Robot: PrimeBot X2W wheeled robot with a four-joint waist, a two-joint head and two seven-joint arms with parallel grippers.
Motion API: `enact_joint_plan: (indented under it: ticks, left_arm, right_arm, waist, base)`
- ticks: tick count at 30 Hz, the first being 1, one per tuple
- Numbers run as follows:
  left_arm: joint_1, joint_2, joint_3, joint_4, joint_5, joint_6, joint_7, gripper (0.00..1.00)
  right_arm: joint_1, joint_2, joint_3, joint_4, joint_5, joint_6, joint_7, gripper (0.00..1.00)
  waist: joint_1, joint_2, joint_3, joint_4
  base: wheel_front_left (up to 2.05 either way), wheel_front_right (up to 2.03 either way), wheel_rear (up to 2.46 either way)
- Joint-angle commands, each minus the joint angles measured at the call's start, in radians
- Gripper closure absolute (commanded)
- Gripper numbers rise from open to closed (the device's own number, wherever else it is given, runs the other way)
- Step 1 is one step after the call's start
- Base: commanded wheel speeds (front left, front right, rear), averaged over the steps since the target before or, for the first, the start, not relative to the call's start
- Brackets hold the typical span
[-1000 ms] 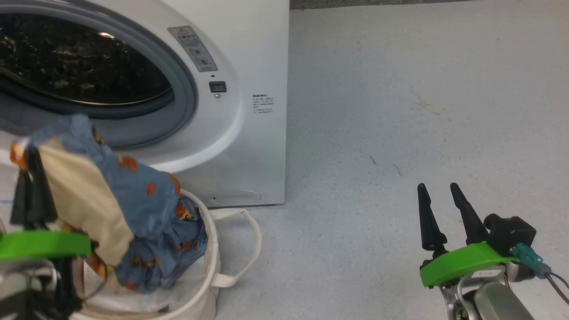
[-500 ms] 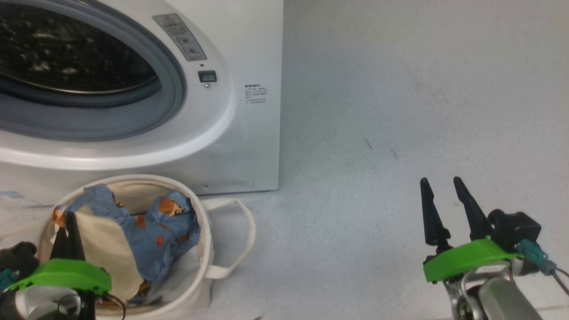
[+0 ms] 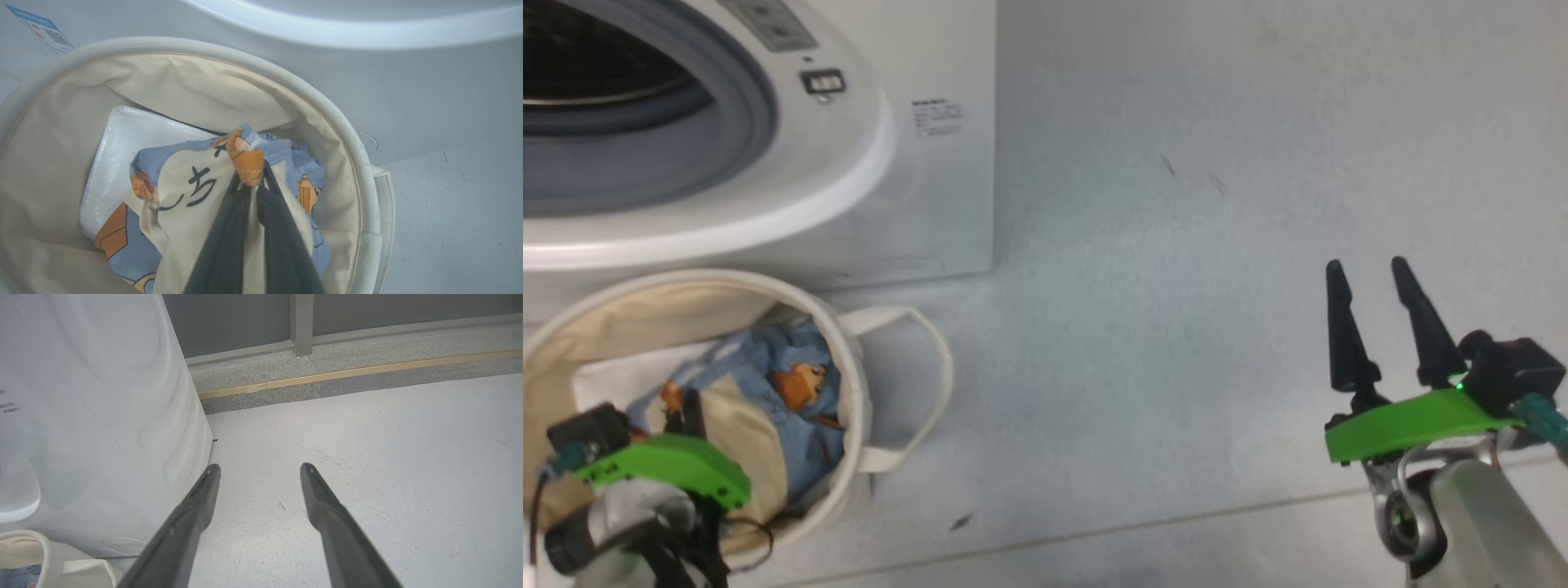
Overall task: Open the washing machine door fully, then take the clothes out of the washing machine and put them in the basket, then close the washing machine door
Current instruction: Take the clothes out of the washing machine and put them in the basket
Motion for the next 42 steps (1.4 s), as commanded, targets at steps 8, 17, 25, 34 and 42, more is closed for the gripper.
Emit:
enact_joint_plan:
  ticks: [8, 17, 25, 34, 42]
  left_arm:
    - [-0.098, 0.079, 0.019, 0.078, -0.030, 0.000, 0.036, 1.00]
    - [-0.107, 0.108, 0.032, 0.093, -0.056, 0.015, 0.054, 0.00]
    - [-0.095, 0.105, -0.007, 0.076, -0.040, -0.001, 0.007, 0.00]
    - [-0.042, 0.141, -0.069, -0.177, -0.011, -0.005, -0.009, 0.00]
    - [0.093, 0.197, -0.079, -0.476, 0.028, -0.006, -0.009, 0.00]
  right_arm:
    - [-0.032, -0.018, -0.002, -0.064, -0.013, 0.004, -0.012, 0.00]
    - [-0.041, -0.011, -0.015, -0.069, -0.014, 0.004, -0.012, 0.00]
    - [-0.038, -0.002, 0.010, -0.044, -0.009, 0.004, -0.012, 0.00]
    - [-0.012, 0.009, 0.040, -0.002, -0.002, 0.004, -0.012, 0.00]
    - [0.021, 0.032, 0.056, 0.029, 0.000, 0.004, -0.012, 0.00]
  waist:
    - [0.0000, 0.0000, 0.112, -0.046]
    - [0.0000, 0.0000, 0.123, -0.047]
    - [0.0000, 0.0000, 0.043, -0.024]
    - [0.0000, 0.0000, -0.089, 0.022]
    - [0.0000, 0.0000, -0.205, 0.029]
  base:
    - [0.00, 0.00, 0.00]
    - [0.00, 0.00, 0.00]
    - [0.00, 0.00, 0.00]
    - [0.00, 0.00, 0.00]
    - [0.00, 0.00, 0.00]
